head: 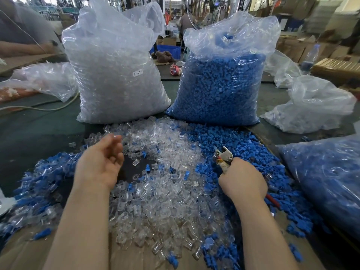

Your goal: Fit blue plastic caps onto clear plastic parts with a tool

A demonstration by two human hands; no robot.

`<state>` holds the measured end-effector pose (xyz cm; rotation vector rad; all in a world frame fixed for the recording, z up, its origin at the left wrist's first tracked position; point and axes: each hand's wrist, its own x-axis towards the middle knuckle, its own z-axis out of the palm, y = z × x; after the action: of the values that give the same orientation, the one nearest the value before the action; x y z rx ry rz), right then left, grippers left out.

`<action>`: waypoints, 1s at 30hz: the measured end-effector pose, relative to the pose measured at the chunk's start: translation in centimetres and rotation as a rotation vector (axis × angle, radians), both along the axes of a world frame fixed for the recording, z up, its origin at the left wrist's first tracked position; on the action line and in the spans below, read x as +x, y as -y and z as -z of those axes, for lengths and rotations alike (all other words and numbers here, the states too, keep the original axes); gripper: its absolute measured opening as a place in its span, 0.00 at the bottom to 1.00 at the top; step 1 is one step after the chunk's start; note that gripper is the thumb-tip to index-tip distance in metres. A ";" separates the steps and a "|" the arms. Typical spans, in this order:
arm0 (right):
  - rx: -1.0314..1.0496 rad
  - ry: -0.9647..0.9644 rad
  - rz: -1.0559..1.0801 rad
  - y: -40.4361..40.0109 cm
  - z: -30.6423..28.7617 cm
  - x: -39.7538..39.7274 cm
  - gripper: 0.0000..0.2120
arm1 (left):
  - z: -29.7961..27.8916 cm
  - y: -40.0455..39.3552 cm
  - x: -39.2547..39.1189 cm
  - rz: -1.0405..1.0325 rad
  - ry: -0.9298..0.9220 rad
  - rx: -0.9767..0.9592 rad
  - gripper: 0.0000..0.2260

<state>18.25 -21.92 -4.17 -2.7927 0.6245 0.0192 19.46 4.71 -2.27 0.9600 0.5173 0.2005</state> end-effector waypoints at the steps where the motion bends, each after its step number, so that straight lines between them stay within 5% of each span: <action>1: 0.002 0.000 0.005 0.0 0.1 0.1 0.08 | 0.0 0.8 0.2 0.077 -0.022 0.233 0.04; 5: -0.001 -0.007 0.029 0.1 0.1 0.1 0.13 | 0.6 4.6 0.2 0.344 -0.008 0.950 0.05; 12: 0.017 -0.018 0.028 0.2 -0.1 0.0 0.11 | 2.1 5.7 0.7 0.437 -0.304 1.600 0.13; 30: 0.041 -0.005 0.039 -0.2 -0.6 -0.2 0.12 | 2.3 5.9 0.5 0.402 -0.089 1.563 0.05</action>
<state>18.06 -21.69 -3.60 -2.7415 0.6720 0.0303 19.93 -1.19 -4.52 2.5717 0.1486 0.1785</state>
